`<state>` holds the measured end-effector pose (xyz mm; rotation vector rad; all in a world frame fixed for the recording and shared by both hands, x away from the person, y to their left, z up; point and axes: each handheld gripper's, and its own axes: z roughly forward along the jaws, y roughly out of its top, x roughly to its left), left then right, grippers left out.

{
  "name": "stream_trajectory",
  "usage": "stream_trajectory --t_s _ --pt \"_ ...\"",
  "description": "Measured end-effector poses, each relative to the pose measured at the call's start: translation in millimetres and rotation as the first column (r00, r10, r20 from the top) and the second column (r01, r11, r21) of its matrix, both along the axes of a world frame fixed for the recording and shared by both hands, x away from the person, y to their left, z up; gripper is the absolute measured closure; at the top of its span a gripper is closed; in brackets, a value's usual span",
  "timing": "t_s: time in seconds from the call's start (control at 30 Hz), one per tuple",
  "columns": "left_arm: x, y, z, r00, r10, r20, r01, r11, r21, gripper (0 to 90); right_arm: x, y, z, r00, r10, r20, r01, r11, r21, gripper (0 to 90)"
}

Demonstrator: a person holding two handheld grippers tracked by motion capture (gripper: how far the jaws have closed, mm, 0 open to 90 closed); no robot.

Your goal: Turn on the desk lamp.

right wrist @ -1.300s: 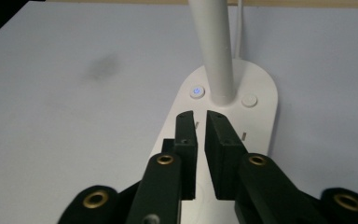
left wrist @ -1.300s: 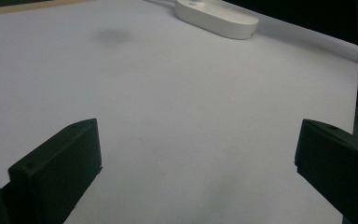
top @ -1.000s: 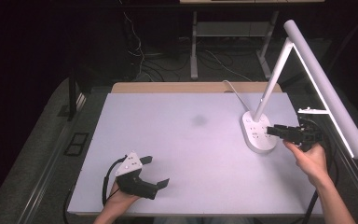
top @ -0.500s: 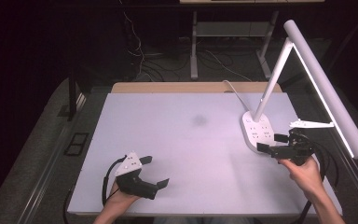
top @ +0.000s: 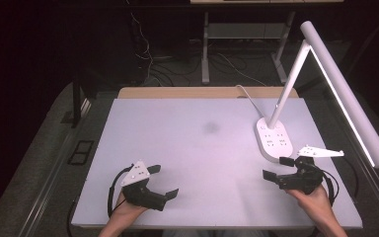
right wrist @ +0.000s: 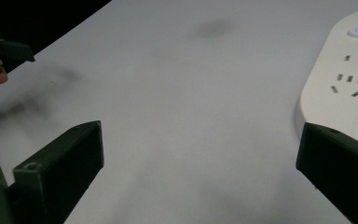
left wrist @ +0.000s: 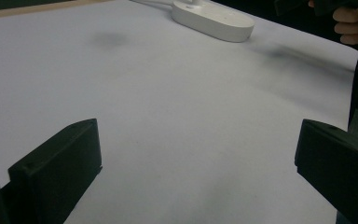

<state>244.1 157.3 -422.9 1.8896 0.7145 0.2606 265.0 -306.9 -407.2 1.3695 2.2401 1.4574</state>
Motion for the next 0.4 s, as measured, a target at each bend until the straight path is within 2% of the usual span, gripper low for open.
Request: stream_trajectory --t_s 0.23,0.33,0.4 --pt "0.3 0.6 0.2 1.0 0.002 0.0 -0.002 1.0 -0.004 0.0 -13.7 8.9 -8.5 0.9993 0.031 0.019 -0.031 1.0 0.0 0.2" --pt "0.5 0.7 0.2 1.0 0.002 0.001 -0.002 1.0 -0.003 0.0 -16.0 11.0 -13.5 0.9988 0.043 0.024 -0.043 0.999 -0.018 0.2" --pt "0.9 0.6 0.4 1.0 0.003 0.002 -0.003 1.0 -0.003 0.0 -16.3 11.3 -13.7 0.9983 0.052 0.029 -0.051 0.999 -0.008 0.2"
